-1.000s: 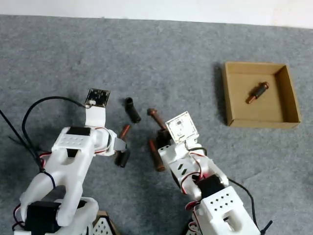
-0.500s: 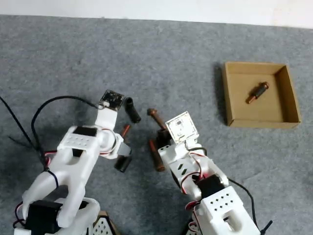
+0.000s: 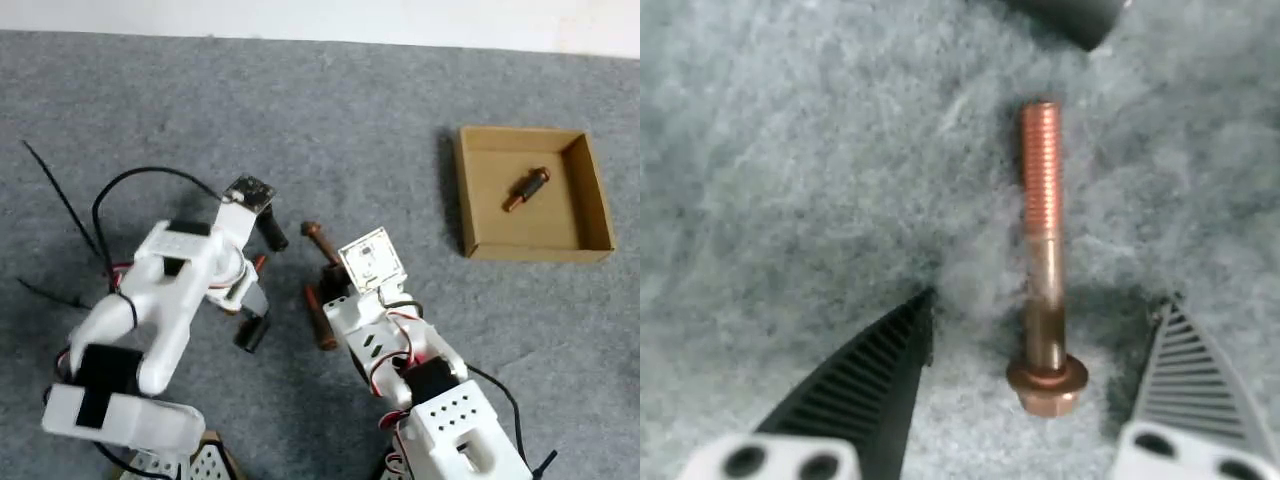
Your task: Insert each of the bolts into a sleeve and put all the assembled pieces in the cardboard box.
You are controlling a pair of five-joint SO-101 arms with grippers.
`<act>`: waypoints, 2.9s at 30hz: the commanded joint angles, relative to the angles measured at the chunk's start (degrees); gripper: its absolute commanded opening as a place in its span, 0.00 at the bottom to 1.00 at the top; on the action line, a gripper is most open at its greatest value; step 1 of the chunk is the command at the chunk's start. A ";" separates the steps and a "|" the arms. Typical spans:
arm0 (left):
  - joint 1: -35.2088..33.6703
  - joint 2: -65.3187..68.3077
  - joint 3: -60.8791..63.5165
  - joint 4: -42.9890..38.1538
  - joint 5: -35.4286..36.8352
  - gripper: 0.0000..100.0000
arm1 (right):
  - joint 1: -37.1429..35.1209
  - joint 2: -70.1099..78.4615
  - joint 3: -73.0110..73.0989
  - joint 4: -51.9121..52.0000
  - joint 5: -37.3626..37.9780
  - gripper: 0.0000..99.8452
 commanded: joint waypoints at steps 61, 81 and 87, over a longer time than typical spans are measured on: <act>-21.32 -3.30 -20.18 21.80 -50.11 0.26 | 0.66 -1.19 1.10 -0.04 0.62 0.01; -22.20 -3.82 -18.86 38.68 39.03 0.25 | 0.48 -0.92 1.10 -0.04 0.62 0.01; -22.11 -3.30 -14.99 32.44 49.41 0.25 | 0.57 -0.92 1.19 -0.04 0.62 0.01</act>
